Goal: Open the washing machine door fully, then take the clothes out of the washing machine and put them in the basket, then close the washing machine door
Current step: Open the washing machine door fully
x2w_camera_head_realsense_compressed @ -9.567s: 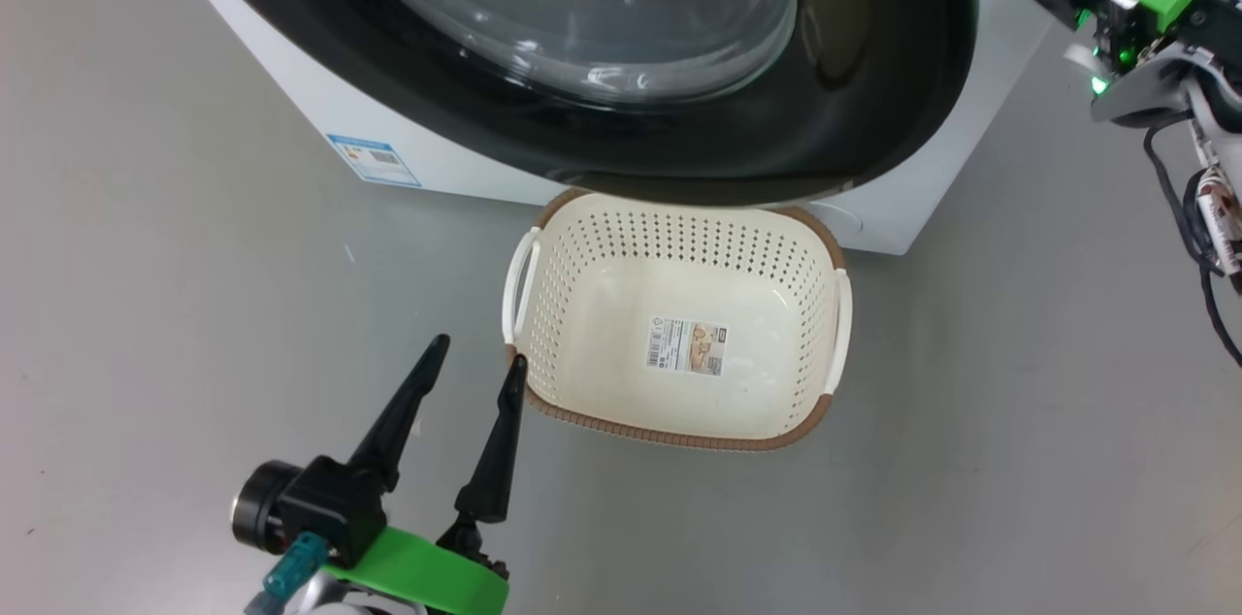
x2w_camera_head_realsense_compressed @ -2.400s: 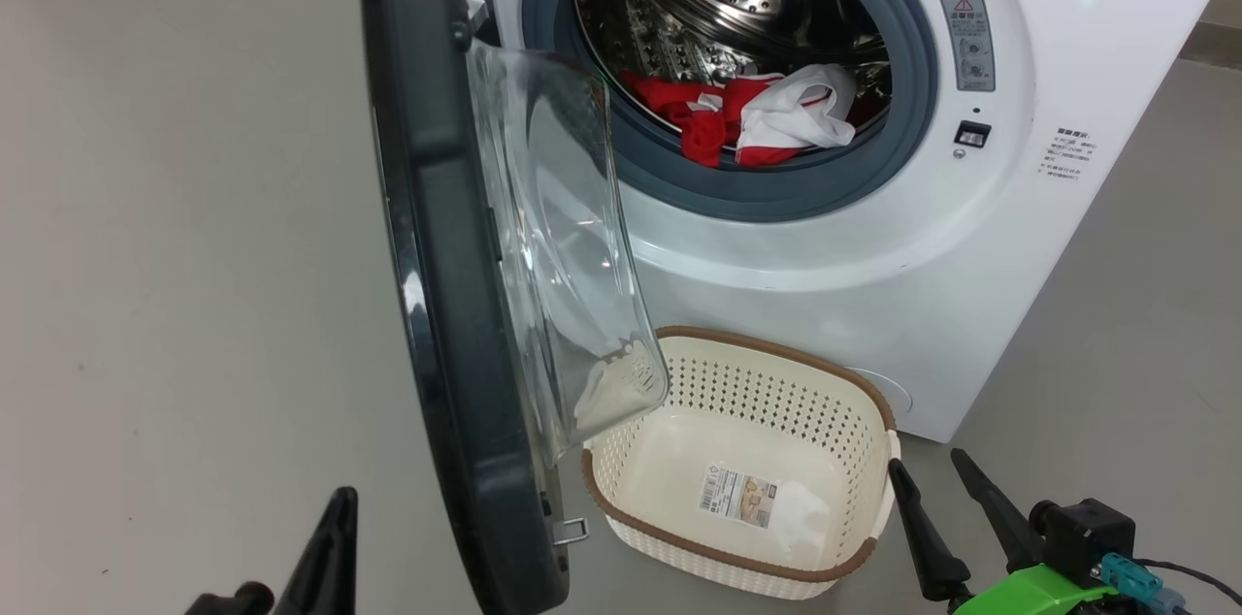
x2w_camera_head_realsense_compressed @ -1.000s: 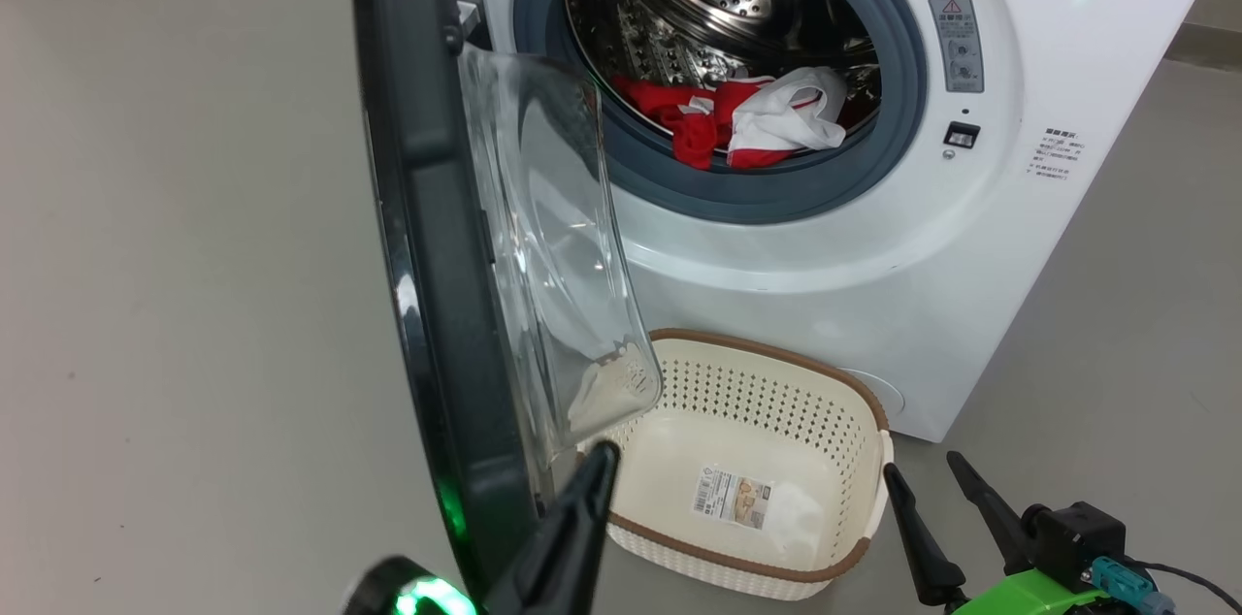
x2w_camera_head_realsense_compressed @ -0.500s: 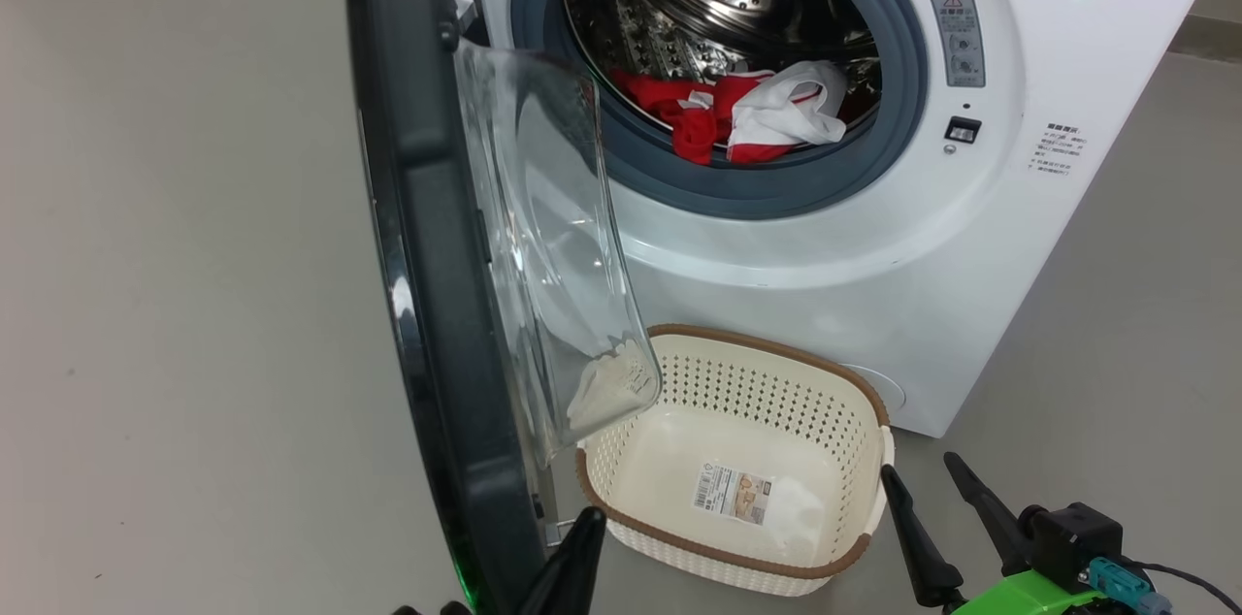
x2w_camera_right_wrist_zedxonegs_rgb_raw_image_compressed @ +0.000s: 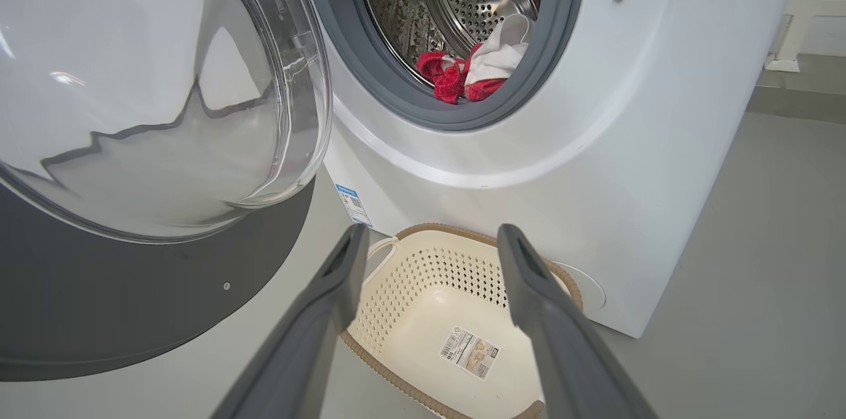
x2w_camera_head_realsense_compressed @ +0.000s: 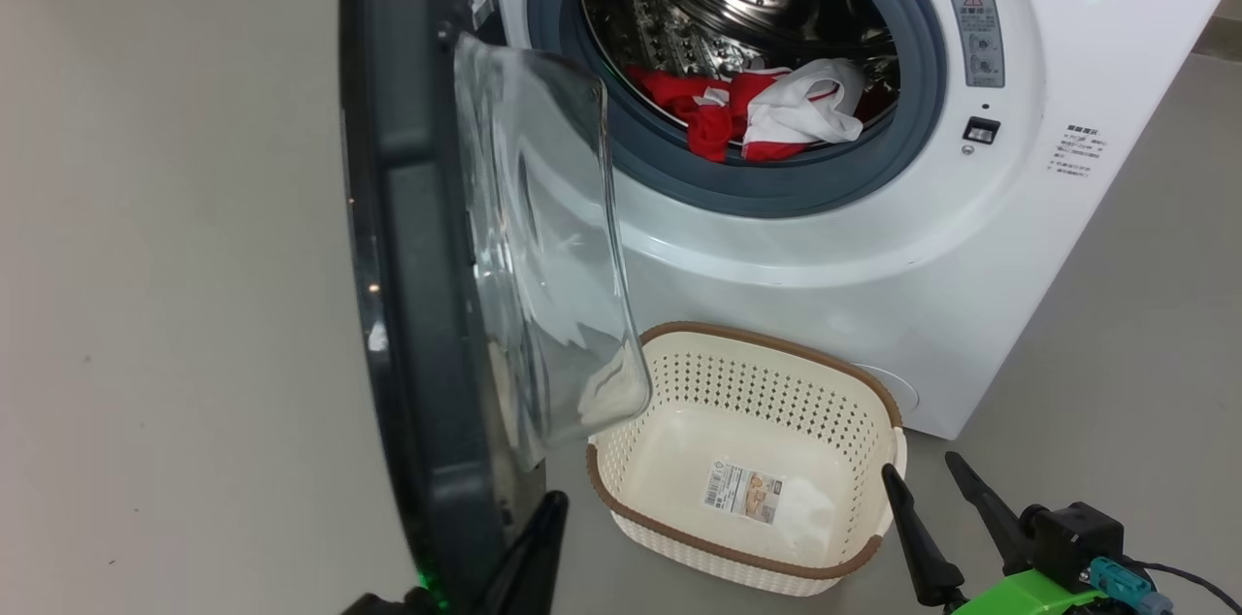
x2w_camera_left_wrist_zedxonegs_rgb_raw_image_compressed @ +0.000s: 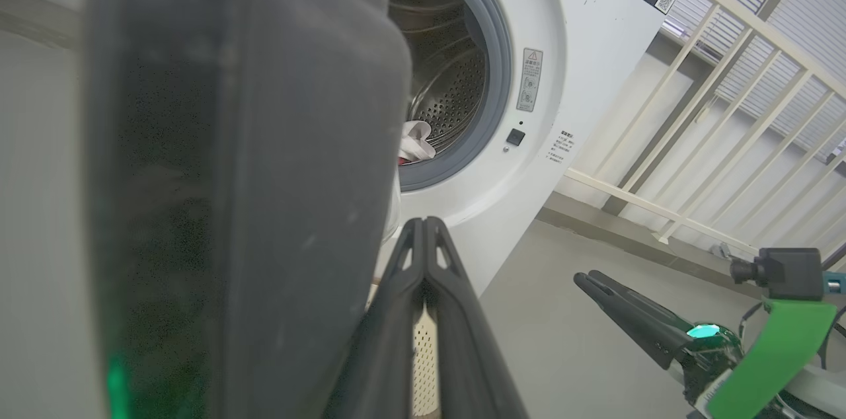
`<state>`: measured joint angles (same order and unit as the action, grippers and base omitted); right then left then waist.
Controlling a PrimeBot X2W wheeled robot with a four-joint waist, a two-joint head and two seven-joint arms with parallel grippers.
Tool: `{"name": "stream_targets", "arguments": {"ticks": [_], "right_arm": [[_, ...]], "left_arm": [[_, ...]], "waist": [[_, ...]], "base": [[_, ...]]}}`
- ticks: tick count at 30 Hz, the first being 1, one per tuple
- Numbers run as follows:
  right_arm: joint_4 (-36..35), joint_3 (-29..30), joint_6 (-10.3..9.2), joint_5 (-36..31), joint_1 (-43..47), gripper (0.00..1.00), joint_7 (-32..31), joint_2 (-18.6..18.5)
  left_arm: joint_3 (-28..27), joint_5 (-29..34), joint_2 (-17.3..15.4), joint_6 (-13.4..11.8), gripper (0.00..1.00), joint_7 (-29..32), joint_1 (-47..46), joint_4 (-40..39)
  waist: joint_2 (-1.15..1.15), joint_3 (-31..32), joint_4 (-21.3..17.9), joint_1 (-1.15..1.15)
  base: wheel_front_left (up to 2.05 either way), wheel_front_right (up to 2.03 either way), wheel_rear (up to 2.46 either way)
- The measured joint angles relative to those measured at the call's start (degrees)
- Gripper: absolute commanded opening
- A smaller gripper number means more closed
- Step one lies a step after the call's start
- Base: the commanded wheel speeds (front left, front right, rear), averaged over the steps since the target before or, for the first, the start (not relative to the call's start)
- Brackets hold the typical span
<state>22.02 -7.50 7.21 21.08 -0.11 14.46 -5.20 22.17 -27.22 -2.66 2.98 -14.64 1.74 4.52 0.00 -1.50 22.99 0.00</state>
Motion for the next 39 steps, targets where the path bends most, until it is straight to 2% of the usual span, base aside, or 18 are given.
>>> {"name": "stream_targets", "arguments": {"ticks": [16,39], "right_arm": [[-0.4,0.2,0.00,-0.5,0.0,1.00,0.0,0.0],[-0.4,-0.6,0.00,-0.5,-0.5,1.00,0.0,-0.3]], "left_arm": [[-12.8,2.0,-0.2,-0.3,0.00,0.0,0.1,0.1],[-34.3,4.6,-1.8,0.6,0.00,0.0,-5.0,4.2]], "waist": [[0.00,-0.6,1.4,0.00],[0.00,-2.9,0.4,0.00]], "base": [[0.00,0.00,0.00],[0.00,0.00,0.00]]}}
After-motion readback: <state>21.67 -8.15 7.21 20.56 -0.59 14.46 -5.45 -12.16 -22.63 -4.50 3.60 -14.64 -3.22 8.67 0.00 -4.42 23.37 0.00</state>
